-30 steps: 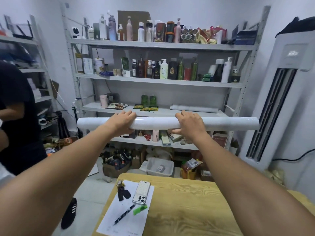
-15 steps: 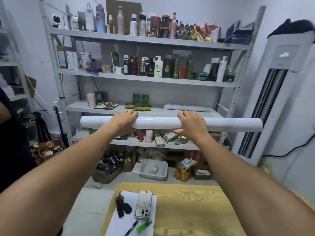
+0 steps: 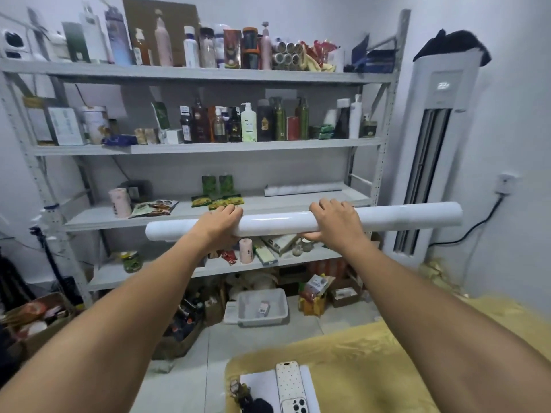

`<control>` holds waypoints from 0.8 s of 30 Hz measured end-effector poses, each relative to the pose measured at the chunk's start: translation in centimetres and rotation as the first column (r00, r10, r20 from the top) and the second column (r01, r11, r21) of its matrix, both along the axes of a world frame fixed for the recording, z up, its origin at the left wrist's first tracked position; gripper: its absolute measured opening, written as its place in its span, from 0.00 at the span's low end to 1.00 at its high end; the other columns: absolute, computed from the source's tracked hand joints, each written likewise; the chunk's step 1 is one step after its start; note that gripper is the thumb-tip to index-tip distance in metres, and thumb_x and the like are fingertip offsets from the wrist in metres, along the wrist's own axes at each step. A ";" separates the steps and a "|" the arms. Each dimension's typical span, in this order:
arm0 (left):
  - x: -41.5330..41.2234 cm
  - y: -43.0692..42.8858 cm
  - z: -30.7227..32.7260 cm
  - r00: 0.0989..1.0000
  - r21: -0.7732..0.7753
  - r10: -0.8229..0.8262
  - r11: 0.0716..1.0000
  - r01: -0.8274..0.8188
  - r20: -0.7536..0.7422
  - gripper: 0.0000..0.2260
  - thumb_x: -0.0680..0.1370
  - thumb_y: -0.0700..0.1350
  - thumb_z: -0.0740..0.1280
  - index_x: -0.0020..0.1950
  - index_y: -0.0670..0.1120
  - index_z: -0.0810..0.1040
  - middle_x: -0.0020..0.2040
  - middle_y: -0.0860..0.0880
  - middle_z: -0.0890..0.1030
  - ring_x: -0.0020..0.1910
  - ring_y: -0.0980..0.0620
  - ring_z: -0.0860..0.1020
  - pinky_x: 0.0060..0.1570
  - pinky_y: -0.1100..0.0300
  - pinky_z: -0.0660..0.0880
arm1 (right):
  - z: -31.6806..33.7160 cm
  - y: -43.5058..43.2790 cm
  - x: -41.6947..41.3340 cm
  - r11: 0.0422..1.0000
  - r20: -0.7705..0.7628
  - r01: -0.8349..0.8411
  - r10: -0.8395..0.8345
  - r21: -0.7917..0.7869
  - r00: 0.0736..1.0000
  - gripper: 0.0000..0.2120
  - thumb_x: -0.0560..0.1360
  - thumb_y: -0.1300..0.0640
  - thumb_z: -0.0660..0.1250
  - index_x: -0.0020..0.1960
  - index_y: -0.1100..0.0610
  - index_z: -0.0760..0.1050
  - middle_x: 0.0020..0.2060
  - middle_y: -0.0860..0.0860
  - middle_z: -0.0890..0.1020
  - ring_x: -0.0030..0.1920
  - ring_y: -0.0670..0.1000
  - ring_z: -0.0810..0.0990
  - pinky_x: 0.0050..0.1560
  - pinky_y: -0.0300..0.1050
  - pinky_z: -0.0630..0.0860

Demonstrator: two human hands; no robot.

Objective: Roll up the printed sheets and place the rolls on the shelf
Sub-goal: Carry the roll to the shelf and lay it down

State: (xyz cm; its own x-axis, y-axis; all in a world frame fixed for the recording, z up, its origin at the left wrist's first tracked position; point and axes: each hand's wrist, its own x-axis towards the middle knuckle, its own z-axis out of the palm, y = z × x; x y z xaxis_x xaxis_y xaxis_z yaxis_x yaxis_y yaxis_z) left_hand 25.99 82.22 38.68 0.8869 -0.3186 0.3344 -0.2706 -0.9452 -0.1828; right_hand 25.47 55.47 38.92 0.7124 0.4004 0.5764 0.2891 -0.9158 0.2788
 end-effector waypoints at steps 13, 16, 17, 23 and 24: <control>4.2 2.0 -3.2 0.999 -0.037 -0.043 0.998 0.043 -0.007 0.20 0.71 0.49 0.70 0.58 0.47 0.66 0.55 0.48 0.72 0.52 0.48 0.71 0.51 0.51 0.73 | -2.5 1.8 3.0 0.998 -0.043 0.058 -0.058 -0.011 0.997 0.28 0.69 0.34 0.65 0.58 0.54 0.70 0.52 0.52 0.77 0.51 0.52 0.75 0.51 0.47 0.70; 4.5 3.2 -4.3 0.999 -0.037 -0.032 0.999 0.031 -0.037 0.19 0.70 0.47 0.69 0.58 0.47 0.66 0.57 0.48 0.71 0.55 0.47 0.70 0.53 0.49 0.72 | -3.4 2.9 3.9 0.998 -0.076 0.058 -0.059 -0.018 0.995 0.26 0.69 0.35 0.65 0.57 0.53 0.71 0.50 0.51 0.77 0.49 0.52 0.75 0.49 0.47 0.69; 4.7 3.6 -4.5 0.999 -0.027 -0.026 0.999 0.025 -0.038 0.19 0.70 0.47 0.70 0.57 0.47 0.66 0.58 0.48 0.71 0.56 0.47 0.69 0.53 0.48 0.72 | -3.7 3.3 4.2 0.998 -0.075 0.059 -0.060 -0.017 0.995 0.26 0.69 0.35 0.65 0.56 0.53 0.71 0.49 0.51 0.77 0.48 0.52 0.74 0.47 0.46 0.69; 6.2 5.7 -5.1 0.997 -0.010 -0.040 0.999 0.040 -0.064 0.21 0.69 0.47 0.71 0.57 0.47 0.66 0.58 0.48 0.71 0.56 0.47 0.70 0.52 0.48 0.72 | -5.3 5.6 5.3 0.996 -0.093 0.092 -0.091 0.012 0.992 0.26 0.68 0.34 0.66 0.56 0.52 0.71 0.48 0.50 0.77 0.46 0.51 0.75 0.47 0.46 0.71; 6.6 5.9 -5.1 0.997 -0.013 -0.049 0.999 0.048 -0.066 0.21 0.69 0.47 0.71 0.57 0.47 0.66 0.57 0.47 0.71 0.56 0.47 0.70 0.52 0.48 0.72 | -5.4 5.8 5.4 0.994 -0.091 0.110 -0.108 0.014 0.990 0.26 0.68 0.34 0.66 0.56 0.52 0.71 0.48 0.50 0.77 0.46 0.51 0.75 0.47 0.47 0.71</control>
